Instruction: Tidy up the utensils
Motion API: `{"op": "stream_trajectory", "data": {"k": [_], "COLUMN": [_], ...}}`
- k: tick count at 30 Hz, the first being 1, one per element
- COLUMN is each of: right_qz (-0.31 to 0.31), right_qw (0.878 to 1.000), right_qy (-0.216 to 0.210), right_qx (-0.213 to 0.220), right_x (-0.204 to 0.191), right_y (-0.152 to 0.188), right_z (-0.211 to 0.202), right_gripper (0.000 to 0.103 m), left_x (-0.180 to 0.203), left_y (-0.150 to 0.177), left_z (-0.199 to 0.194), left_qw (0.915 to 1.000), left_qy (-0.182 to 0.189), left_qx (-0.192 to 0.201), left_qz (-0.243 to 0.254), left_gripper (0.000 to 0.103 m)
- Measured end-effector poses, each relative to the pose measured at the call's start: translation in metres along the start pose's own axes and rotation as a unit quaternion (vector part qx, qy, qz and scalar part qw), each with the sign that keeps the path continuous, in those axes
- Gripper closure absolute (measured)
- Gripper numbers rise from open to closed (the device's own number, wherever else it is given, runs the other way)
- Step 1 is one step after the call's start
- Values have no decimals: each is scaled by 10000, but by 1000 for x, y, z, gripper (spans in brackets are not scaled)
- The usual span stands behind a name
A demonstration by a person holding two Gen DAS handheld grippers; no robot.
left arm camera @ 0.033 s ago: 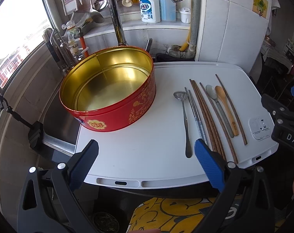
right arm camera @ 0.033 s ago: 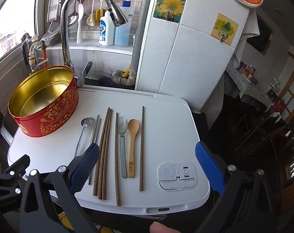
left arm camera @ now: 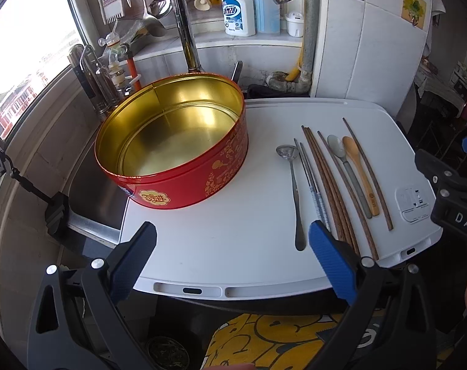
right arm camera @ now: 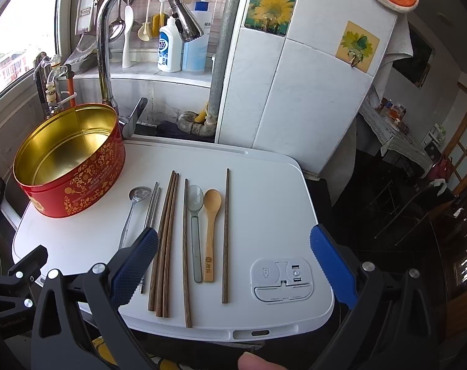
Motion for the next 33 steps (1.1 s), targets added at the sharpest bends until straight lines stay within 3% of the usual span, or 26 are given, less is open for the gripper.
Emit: {"op": "stream_trajectory", "data": {"k": [20, 33], "right_qz": [-68, 498], "right_qw": [9999, 9917], "right_qy": [-118, -358], "right_qx": [-96, -1127], "right_x": [-6, 22], "right_y": [-4, 37], "right_z": [9, 59], "right_gripper": [4, 4], "left_x": [-4, 44], "left_y": [-4, 3], "left_z": [6, 48], "left_qw": [10000, 9928], "left_qy": [24, 952], "left_qx": [-90, -689], "left_qz": [-31, -225], "left_gripper": [6, 6]}}
Point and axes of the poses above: each gripper's, at about its wrist camera, not at the fingertips, and z roughly the way its jaws point, x to its right, y to its underside, the point moved 9 cm from there along z, roughly the way its jaws point, and after that the axes turned 12 degrees about x, right-handed, at the moved point
